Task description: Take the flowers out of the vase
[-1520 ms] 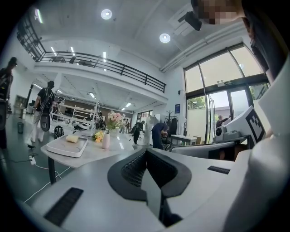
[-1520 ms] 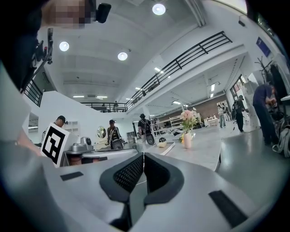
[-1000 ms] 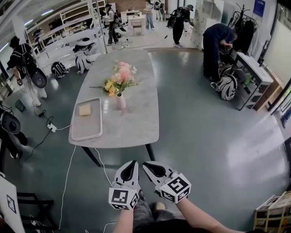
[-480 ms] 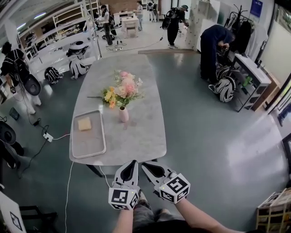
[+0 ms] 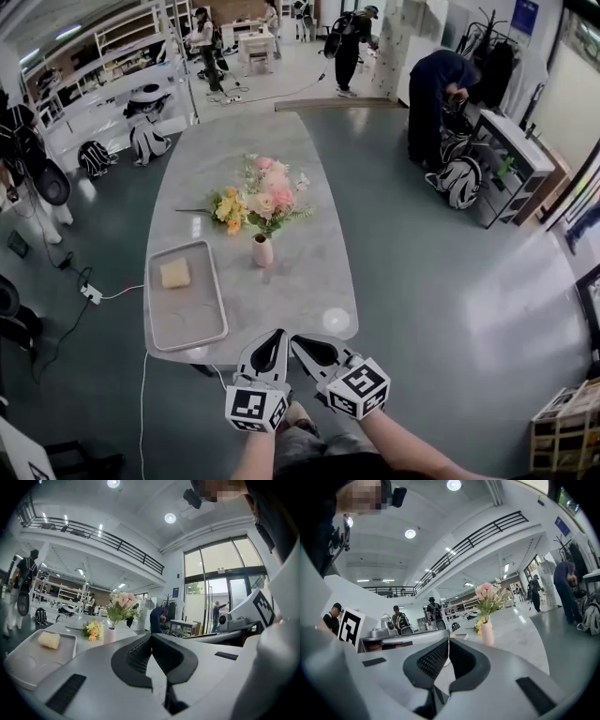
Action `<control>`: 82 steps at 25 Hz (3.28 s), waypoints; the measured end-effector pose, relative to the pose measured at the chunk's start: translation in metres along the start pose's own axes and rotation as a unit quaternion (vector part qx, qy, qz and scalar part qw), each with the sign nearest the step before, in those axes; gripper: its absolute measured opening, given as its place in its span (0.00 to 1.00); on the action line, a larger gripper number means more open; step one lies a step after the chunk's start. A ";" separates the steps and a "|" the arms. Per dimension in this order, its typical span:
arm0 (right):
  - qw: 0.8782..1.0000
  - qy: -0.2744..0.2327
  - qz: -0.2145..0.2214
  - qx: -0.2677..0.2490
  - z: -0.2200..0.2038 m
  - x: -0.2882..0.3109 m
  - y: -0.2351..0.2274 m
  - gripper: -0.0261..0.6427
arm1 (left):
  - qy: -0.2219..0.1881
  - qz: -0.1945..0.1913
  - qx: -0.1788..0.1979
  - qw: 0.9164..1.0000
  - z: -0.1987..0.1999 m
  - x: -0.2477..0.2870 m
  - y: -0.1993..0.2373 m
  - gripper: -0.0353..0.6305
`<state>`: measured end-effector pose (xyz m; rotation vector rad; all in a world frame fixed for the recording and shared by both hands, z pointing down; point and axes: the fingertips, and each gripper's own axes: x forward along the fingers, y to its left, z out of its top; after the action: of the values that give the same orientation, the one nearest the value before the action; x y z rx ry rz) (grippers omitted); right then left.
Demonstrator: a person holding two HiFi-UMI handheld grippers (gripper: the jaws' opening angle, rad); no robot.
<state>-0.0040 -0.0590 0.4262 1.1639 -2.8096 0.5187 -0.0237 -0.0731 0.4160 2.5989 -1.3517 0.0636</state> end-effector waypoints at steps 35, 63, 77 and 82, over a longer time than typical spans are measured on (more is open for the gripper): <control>0.992 -0.053 -0.072 -0.085 0.013 0.147 -0.115 0.07 | -0.050 0.020 0.021 0.998 -0.020 0.130 0.128 0.07; 0.984 -0.082 -0.125 -0.093 0.048 0.188 -0.161 0.20 | -0.056 0.047 0.014 0.997 -0.019 0.153 0.158 0.07; 0.988 -0.091 -0.113 -0.056 0.052 0.206 -0.170 0.26 | -0.056 0.073 0.001 0.996 -0.023 0.150 0.171 0.07; 0.988 -0.098 -0.111 -0.043 0.055 0.215 -0.172 0.26 | -0.054 0.079 0.002 0.995 -0.024 0.149 0.174 0.07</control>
<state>-0.0336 -0.3359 0.4619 1.5629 -2.7713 0.2771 -0.0776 -0.2854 0.4887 2.5267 -1.5936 -0.0509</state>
